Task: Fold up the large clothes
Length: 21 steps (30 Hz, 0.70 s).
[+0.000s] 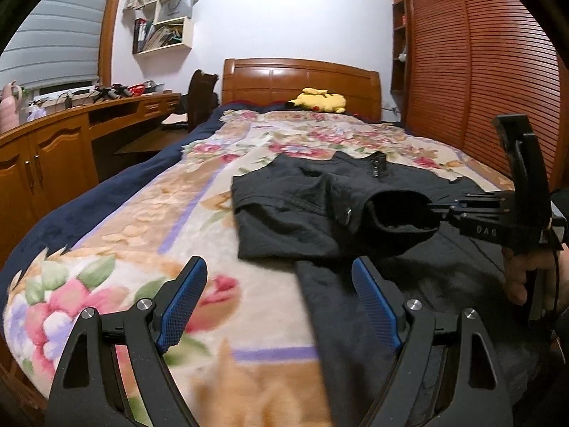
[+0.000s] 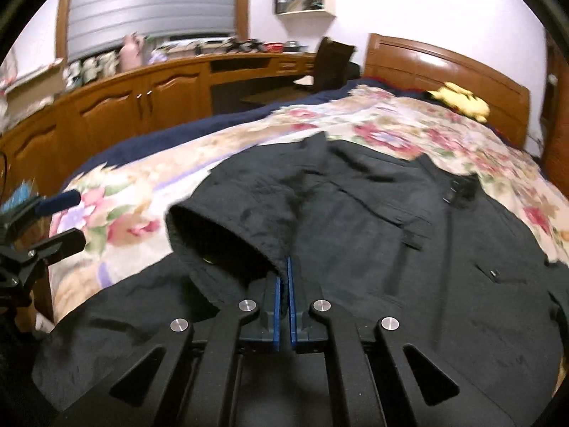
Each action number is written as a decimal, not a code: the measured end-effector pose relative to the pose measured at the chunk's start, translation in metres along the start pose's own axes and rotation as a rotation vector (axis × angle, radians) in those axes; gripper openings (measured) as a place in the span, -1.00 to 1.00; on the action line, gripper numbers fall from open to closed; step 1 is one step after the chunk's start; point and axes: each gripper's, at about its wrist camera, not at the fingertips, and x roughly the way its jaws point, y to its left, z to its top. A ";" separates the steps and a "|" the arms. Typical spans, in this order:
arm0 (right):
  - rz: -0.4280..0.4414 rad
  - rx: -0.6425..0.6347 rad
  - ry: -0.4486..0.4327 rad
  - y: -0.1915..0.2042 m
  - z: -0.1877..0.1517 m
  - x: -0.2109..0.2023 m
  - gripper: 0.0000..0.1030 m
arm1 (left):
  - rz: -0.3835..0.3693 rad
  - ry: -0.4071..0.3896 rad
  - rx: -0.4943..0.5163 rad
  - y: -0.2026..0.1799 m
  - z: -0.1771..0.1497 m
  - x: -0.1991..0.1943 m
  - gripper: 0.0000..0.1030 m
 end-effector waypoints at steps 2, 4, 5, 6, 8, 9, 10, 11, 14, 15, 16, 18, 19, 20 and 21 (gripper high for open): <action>-0.023 0.027 -0.009 -0.012 -0.008 -0.013 -0.94 | -0.015 -0.003 0.005 -0.006 0.001 0.000 0.64; -0.048 0.051 -0.014 -0.022 -0.014 -0.025 -0.94 | -0.030 -0.006 0.011 -0.012 0.003 -0.001 0.64; -0.059 0.058 -0.016 -0.026 -0.016 -0.031 -0.94 | -0.037 -0.008 0.015 -0.016 0.003 -0.001 0.64; -0.071 0.066 -0.018 -0.031 -0.020 -0.037 -0.94 | -0.041 -0.009 0.020 -0.019 0.004 0.000 0.64; -0.092 0.077 -0.020 -0.035 -0.026 -0.048 -0.94 | -0.044 -0.011 0.029 -0.027 0.007 0.000 0.64; -0.097 0.079 -0.012 -0.036 -0.029 -0.053 -0.94 | -0.049 -0.014 0.027 -0.030 0.008 0.000 0.64; -0.105 0.077 -0.007 -0.033 -0.032 -0.058 -0.94 | -0.057 -0.015 0.024 -0.032 0.009 0.001 0.64; -0.114 0.076 -0.005 -0.028 -0.033 -0.064 -0.94 | -0.067 -0.018 0.023 -0.035 0.010 0.001 0.64; -0.148 0.069 -0.006 -0.028 -0.037 -0.078 -0.94 | -0.077 -0.026 0.031 -0.044 0.012 0.001 0.64; -0.164 0.064 -0.007 -0.027 -0.033 -0.085 -0.94 | -0.080 -0.027 0.036 -0.046 0.012 0.000 0.64; -0.179 0.067 -0.012 -0.027 -0.037 -0.092 -0.94 | -0.081 -0.028 0.045 -0.049 0.012 0.000 0.64; -0.204 0.076 -0.011 -0.031 -0.034 -0.103 -0.94 | -0.079 -0.027 0.061 -0.055 0.012 0.000 0.64; -0.217 0.081 -0.009 -0.032 -0.036 -0.107 -0.94 | -0.080 -0.026 0.068 -0.057 0.012 0.000 0.64; -0.232 0.082 0.000 -0.031 -0.036 -0.108 -0.94 | -0.082 -0.025 0.072 -0.060 0.012 0.001 0.64; -0.250 0.081 0.012 -0.029 -0.036 -0.109 -0.94 | -0.085 -0.025 0.076 -0.062 0.011 0.001 0.64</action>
